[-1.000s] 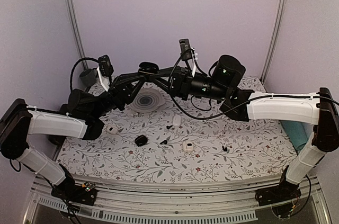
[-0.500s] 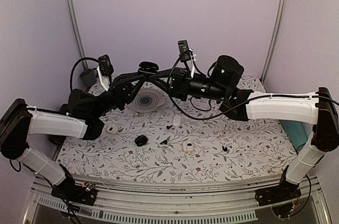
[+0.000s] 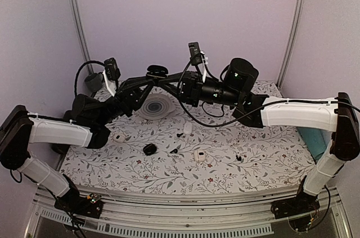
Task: Insert the wireless bluetooth earbuds into the charging case
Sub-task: Pass from the left arm to the right, then pass from the right arm to the left
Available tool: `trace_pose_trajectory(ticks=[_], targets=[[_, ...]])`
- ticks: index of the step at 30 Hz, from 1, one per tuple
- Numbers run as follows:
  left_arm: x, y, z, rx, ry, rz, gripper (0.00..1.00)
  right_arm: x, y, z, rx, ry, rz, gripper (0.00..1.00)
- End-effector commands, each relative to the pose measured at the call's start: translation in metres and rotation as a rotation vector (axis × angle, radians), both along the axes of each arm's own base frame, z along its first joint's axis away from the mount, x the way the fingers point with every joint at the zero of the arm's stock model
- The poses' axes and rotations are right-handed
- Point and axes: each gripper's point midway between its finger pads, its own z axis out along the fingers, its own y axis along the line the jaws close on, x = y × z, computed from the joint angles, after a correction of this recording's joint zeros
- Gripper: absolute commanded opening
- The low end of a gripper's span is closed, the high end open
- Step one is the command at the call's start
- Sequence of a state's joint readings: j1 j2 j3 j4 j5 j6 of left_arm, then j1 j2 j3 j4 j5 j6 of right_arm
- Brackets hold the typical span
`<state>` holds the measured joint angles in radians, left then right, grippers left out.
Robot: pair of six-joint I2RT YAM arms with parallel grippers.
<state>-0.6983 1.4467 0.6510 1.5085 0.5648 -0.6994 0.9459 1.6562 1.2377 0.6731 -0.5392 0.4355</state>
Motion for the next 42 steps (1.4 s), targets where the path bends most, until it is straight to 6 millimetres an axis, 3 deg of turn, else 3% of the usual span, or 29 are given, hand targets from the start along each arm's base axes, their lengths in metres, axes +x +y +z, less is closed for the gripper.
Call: trace_pose_trajectory(ticks=[1, 7, 14, 30, 42], targets=[[-0.014, 0.005, 0.006, 0.013, -0.039, -0.015, 0.35, 0.004, -0.003, 0.003, 0.002, -0.028, 0.003, 0.04], [-0.015, 0.005, -0.005, 0.100, -0.023, -0.002, 0.48, 0.001, -0.005, 0.002, -0.011, -0.043, 0.023, 0.04], [-0.007, 0.001, -0.016, 0.208, 0.010, 0.005, 0.53, -0.005, -0.007, -0.001, -0.028, -0.052, 0.049, 0.04], [-0.005, 0.005, -0.016, 0.347, 0.000, -0.052, 0.45, -0.009, -0.006, -0.017, -0.094, -0.049, 0.088, 0.04], [-0.005, -0.002, -0.026, 0.416, 0.007, -0.094, 0.45, -0.008, -0.007, -0.016, -0.096, -0.051, 0.086, 0.04]])
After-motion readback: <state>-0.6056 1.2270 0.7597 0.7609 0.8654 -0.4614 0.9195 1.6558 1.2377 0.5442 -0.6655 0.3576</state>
